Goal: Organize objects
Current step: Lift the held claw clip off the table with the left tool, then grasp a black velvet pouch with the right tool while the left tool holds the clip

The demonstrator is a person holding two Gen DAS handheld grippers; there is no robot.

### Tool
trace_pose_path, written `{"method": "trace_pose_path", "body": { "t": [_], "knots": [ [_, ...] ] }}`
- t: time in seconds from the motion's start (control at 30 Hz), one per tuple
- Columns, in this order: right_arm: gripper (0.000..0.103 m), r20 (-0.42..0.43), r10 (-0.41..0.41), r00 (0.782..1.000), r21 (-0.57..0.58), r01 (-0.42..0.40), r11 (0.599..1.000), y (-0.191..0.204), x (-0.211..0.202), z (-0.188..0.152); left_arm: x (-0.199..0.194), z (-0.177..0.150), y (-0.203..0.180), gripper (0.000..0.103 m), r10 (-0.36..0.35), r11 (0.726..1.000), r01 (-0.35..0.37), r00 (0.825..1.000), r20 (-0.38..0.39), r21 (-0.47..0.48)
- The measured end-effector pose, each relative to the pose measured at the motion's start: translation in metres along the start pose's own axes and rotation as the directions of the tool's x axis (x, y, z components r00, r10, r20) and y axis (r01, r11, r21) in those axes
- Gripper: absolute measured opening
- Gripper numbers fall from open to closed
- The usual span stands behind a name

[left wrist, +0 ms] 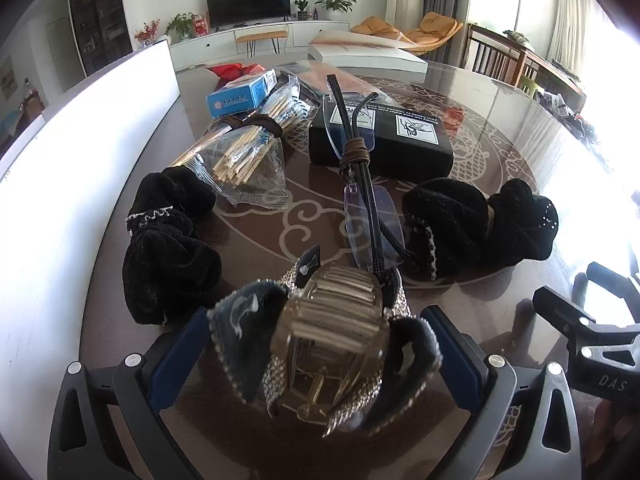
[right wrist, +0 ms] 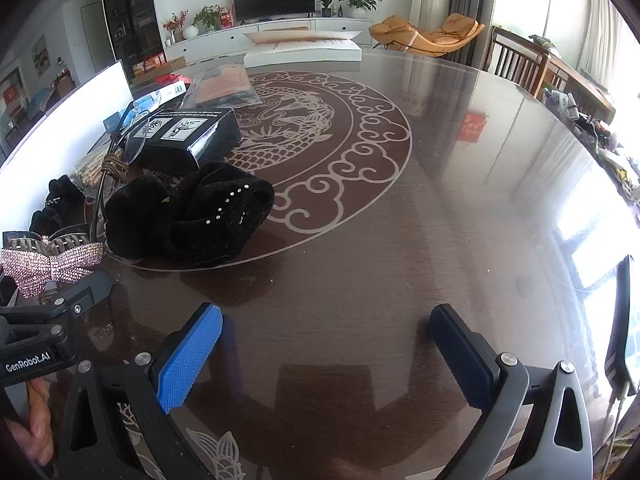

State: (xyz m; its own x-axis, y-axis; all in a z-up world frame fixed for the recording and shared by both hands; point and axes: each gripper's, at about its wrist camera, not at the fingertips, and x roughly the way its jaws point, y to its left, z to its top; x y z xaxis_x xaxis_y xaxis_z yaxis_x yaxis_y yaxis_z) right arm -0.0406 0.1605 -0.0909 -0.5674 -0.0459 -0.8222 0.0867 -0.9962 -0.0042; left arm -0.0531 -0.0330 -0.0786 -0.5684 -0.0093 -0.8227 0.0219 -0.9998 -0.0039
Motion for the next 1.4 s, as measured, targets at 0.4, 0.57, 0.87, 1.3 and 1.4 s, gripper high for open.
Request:
{"method": "trace_pose_path", "body": {
  "t": [0.4, 0.57, 0.87, 1.3, 1.4],
  "knots": [
    [0.103, 0.01, -0.024, 1.0, 0.032, 0.023, 0.999, 0.001, 0.0, 0.0, -0.037, -0.027, 0.014, 0.103, -0.048, 0.995, 0.049, 0.999, -0.016, 0.09],
    [0.103, 0.015, -0.024, 1.0, 0.033, 0.024, 0.999, 0.001, 0.0, -0.001, -0.023, 0.009, -0.001, 0.103, -0.032, 0.998, 0.031, 0.999, 0.013, 0.062],
    [0.103, 0.018, -0.024, 1.0, 0.032, 0.023, 0.999, -0.001, -0.001, -0.002, -0.048, -0.023, 0.013, 0.054, -0.12, 0.993, 0.12, 0.992, 0.046, 0.003],
    [0.103, -0.004, 0.032, 0.999, 0.056, -0.032, 0.998, -0.008, -0.006, -0.001, -0.051, -0.054, 0.035, 0.055, -0.019, 0.998, 0.018, 1.0, 0.02, 0.057],
    [0.103, 0.06, 0.253, 0.966, 0.172, -0.259, 0.95, -0.03, -0.026, 0.011, -0.054, -0.057, 0.034, 0.054, -0.021, 0.998, 0.018, 0.999, 0.039, 0.063]
  ]
}}
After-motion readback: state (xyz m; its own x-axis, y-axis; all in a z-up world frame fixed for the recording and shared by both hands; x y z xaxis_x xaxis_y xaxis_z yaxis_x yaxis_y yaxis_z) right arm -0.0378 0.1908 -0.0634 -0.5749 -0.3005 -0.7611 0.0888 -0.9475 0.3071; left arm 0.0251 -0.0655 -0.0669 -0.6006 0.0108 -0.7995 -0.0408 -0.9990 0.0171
